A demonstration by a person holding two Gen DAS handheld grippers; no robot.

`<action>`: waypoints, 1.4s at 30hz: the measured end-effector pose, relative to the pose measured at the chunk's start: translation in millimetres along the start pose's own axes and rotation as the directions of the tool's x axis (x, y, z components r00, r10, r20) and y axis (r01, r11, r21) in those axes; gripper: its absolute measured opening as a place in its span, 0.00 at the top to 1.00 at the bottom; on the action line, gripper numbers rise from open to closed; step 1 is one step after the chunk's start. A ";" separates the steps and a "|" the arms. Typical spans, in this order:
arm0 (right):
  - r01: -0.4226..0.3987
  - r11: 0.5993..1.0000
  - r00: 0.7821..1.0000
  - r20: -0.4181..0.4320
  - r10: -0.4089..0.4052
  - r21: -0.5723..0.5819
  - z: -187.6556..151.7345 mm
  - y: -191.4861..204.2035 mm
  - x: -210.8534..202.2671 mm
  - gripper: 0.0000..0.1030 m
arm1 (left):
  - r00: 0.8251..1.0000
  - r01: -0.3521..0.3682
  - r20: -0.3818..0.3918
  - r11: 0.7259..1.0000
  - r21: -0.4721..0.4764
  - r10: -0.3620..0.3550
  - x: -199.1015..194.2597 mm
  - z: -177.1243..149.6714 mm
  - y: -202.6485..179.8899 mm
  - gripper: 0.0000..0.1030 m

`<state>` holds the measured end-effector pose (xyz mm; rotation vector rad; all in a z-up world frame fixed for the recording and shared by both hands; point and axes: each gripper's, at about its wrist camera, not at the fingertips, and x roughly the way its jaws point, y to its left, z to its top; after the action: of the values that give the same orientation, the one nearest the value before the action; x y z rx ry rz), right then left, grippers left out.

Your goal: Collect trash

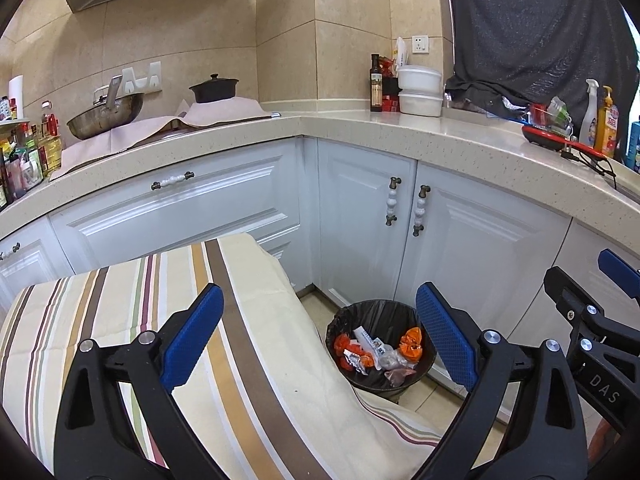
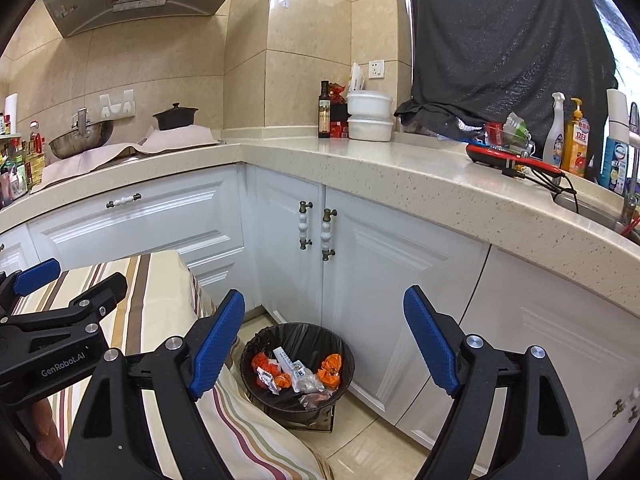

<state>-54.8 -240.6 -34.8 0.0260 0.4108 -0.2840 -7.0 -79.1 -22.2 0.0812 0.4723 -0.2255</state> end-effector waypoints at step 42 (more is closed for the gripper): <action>-0.006 1.000 1.000 0.011 0.007 -0.016 -0.9 3.5 -4.1 0.23 | 1.000 0.014 -0.006 1.000 -0.017 -0.014 0.3 -0.9 -5.0 0.08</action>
<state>-57.8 -236.0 -34.1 0.0104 0.4021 -0.2744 -8.2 -84.0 -23.3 0.0616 0.4808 -0.2351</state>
